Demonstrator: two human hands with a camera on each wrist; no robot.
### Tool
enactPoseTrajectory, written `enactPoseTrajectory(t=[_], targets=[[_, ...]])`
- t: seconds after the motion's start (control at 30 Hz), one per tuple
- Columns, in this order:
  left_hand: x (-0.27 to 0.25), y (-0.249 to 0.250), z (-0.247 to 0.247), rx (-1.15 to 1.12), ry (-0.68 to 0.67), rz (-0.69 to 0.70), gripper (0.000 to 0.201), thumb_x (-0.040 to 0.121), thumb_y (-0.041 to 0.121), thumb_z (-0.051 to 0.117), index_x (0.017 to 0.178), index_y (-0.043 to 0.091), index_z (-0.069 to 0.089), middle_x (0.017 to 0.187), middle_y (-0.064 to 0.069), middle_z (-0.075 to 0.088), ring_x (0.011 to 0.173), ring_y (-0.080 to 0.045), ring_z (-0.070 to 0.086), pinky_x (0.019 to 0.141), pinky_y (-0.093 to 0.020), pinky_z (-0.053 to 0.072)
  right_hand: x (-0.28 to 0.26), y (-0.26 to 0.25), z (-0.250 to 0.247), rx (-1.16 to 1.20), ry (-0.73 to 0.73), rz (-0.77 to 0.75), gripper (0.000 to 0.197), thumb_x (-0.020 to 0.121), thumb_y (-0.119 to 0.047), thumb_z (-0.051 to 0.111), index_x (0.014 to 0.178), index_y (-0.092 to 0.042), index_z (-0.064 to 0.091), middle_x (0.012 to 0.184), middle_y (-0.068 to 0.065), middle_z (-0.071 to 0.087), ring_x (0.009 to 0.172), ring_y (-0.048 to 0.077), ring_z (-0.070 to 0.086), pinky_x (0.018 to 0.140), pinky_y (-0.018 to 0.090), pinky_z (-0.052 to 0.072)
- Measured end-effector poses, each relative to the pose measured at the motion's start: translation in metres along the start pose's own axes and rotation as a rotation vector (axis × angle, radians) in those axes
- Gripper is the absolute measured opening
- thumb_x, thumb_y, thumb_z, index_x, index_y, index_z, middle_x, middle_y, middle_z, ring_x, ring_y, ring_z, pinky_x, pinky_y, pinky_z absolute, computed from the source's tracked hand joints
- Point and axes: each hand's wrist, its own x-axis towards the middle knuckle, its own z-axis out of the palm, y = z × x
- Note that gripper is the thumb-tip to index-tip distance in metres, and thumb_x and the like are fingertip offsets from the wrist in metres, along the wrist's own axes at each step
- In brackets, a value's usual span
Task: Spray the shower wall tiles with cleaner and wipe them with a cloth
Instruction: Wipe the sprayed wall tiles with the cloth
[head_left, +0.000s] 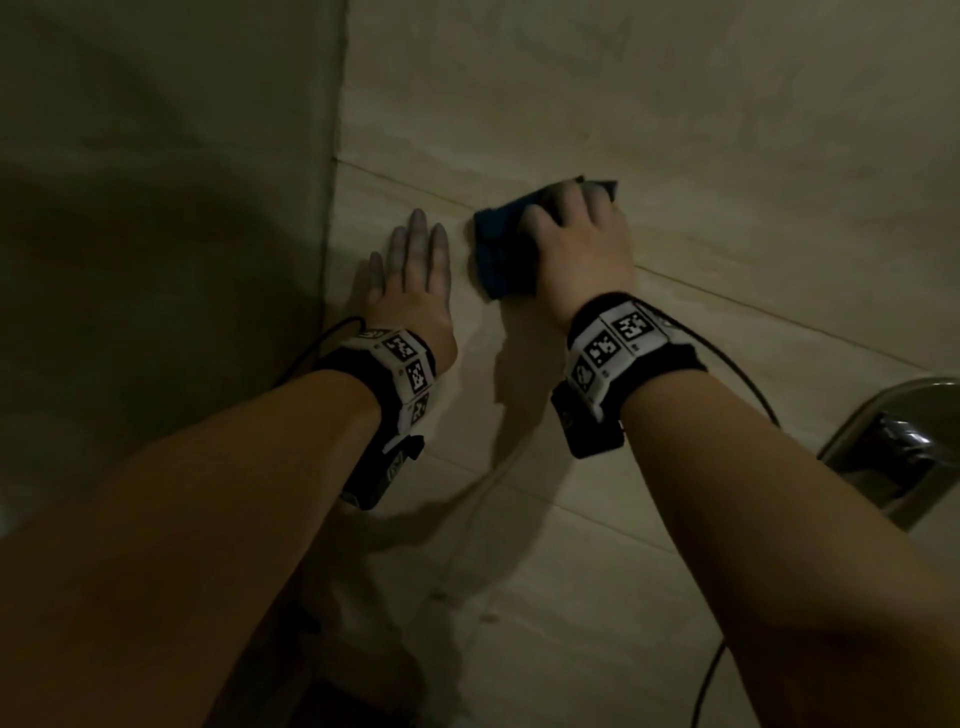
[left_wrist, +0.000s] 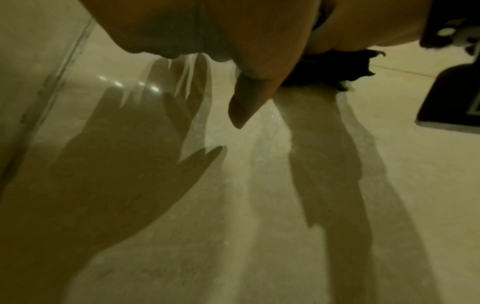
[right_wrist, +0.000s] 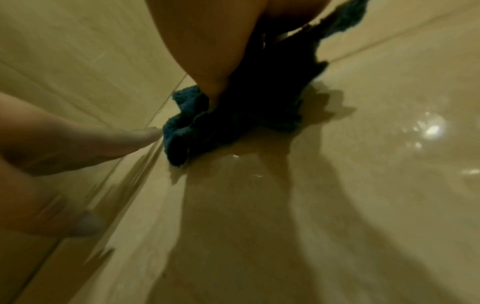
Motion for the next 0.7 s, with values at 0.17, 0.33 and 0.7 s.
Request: enactPoseTrajectory(t=[0.17, 0.33, 0.7], targets=[[0.000, 0.001, -0.009, 0.032, -0.031, -0.017, 0.096, 0.091, 0.025, 0.053, 0.146, 0.007, -0.024, 0.153, -0.011, -0.031, 0.145, -0.028, -0.020, 0.119, -0.043, -0.005, -0.006, -0.004, 0.005, 0.101, 0.025, 0.065, 0.041, 0.095, -0.019, 0.041, 0.135, -0.014, 0.041, 0.149, 0.014, 0.027, 0.139, 0.033, 0.018, 0.111, 0.040, 0.018], [0.001, 0.003, -0.023, -0.016, -0.070, 0.042, 0.097, 0.090, 0.024, 0.054, 0.146, 0.009, -0.024, 0.153, -0.012, -0.032, 0.145, -0.030, -0.021, 0.120, -0.046, -0.005, -0.049, -0.006, 0.042, 0.098, -0.139, -0.055, 0.043, 0.094, -0.018, 0.046, 0.136, -0.014, 0.040, 0.152, 0.014, 0.023, 0.141, 0.034, 0.015, 0.114, 0.042, 0.014], [-0.009, 0.047, -0.002, 0.020, 0.030, 0.105, 0.098, 0.089, 0.018, 0.054, 0.146, 0.011, -0.025, 0.153, -0.011, -0.033, 0.145, -0.029, -0.020, 0.120, -0.044, -0.004, -0.073, 0.053, 0.021, 0.070, -0.030, 0.151, 0.037, 0.093, -0.014, 0.046, 0.130, -0.009, 0.048, 0.146, 0.016, 0.035, 0.137, 0.035, 0.026, 0.110, 0.043, 0.024]])
